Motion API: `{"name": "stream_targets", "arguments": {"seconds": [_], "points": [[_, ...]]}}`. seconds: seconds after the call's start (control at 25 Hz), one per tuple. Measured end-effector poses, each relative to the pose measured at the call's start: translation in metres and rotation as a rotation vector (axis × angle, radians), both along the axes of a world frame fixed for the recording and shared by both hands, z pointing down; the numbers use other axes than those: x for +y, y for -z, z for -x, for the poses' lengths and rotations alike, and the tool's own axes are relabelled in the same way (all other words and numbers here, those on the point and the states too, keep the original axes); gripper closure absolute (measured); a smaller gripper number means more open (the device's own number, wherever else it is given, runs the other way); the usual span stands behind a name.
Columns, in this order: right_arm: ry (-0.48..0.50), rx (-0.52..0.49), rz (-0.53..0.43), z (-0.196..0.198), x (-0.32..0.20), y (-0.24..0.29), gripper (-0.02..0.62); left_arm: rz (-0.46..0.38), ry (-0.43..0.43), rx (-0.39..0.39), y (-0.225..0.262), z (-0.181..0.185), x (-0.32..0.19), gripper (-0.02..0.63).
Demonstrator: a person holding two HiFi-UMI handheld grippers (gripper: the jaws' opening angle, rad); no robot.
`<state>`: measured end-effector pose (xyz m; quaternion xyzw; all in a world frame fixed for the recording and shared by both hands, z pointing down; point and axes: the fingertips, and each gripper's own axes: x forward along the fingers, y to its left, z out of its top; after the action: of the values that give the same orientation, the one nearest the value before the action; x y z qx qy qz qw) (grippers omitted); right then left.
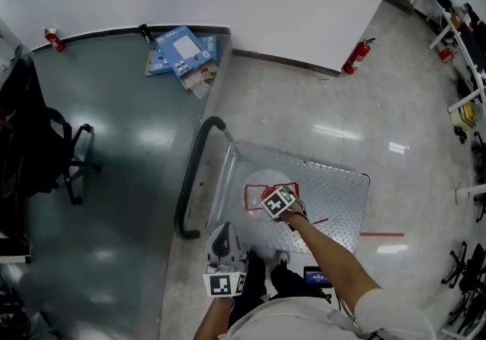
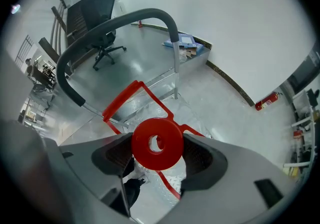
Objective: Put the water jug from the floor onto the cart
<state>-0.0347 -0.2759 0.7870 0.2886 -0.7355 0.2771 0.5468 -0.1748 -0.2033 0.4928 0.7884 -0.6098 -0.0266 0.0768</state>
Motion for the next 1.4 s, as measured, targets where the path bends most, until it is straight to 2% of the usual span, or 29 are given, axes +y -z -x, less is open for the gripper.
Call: {"name": "stream_targets", "arguments": {"seconds": [0.24, 0.6, 0.84, 1.16, 1.4], "points": [[-0.016, -0.005, 0.011, 0.006, -0.013, -0.017, 0.29, 0.01, 0.011, -0.002, -0.013, 0.008, -0.018, 0.603], [-0.024, 0.024, 0.047, 0.003, -0.003, -0.054, 0.29, 0.031, 0.006, -0.002, -0.029, 0.017, -0.036, 0.603], [-0.029, 0.004, 0.045, 0.004, -0.01, -0.056, 0.29, 0.037, 0.004, -0.003, -0.035, 0.022, -0.038, 0.603], [-0.011, 0.007, 0.048, -0.004, 0.004, -0.059, 0.29, 0.029, -0.004, 0.003, -0.031, 0.016, -0.035, 0.603], [-0.001, 0.039, 0.027, -0.008, 0.006, -0.055, 0.29, 0.018, 0.0, 0.006, -0.024, 0.013, -0.027, 0.603]]}}
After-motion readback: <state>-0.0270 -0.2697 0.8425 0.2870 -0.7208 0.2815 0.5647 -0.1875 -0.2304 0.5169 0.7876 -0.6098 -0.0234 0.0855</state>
